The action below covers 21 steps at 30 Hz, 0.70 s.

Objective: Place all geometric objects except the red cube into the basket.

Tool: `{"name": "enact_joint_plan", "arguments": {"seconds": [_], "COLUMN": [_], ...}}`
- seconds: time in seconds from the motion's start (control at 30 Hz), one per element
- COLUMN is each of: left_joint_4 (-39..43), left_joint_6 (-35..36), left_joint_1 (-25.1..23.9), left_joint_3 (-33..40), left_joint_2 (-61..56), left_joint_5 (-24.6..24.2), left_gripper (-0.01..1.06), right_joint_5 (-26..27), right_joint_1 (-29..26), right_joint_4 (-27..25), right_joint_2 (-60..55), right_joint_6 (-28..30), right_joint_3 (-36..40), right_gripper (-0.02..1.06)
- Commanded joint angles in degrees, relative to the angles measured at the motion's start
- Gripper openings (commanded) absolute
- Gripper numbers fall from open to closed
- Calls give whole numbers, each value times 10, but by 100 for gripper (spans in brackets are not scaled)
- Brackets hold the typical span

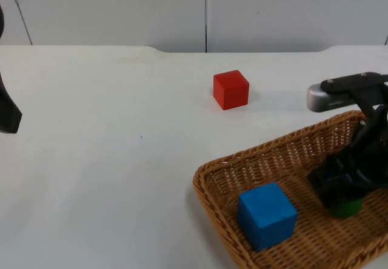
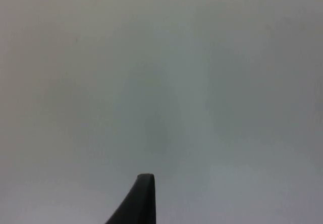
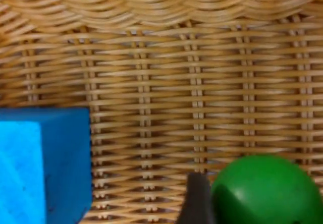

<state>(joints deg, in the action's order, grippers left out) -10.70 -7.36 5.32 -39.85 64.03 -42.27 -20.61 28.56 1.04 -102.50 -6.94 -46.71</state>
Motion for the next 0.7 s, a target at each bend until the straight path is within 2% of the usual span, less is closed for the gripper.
{"name": "enact_joint_plan", "arguments": {"seconds": [0.0,0.13,0.27,0.4,0.57,0.6,0.67], "left_joint_4": [-3,-3,-3,-3,-3,-3,-4], "left_joint_6": [-1,-1,-1,-1,-1,-1,-1], "left_joint_1": [-1,-1,-1,-1,-1,-1,-1], "left_joint_3": [2,2,2,2,2,2,2], "left_joint_2": [-5,-5,-5,-5,-5,-5,-6], "left_joint_5": [8,8,8,9,9,9,9], "left_gripper": [105,105,105,105,105,105,105], "right_joint_5": [10,12,-8,-26,-50,-50,-64], "right_joint_1": [2,2,2,2,2,2,2], "right_joint_4": [2,-2,-3,-3,-14,-14,-14], "right_joint_2": [1,1,21,80,264,264,360], "right_joint_6": [4,4,-1,-1,-1,-1,2], "right_joint_3": [2,2,2,2,2,2,2], "right_gripper": [64,66,66,66,66,66,66]}}
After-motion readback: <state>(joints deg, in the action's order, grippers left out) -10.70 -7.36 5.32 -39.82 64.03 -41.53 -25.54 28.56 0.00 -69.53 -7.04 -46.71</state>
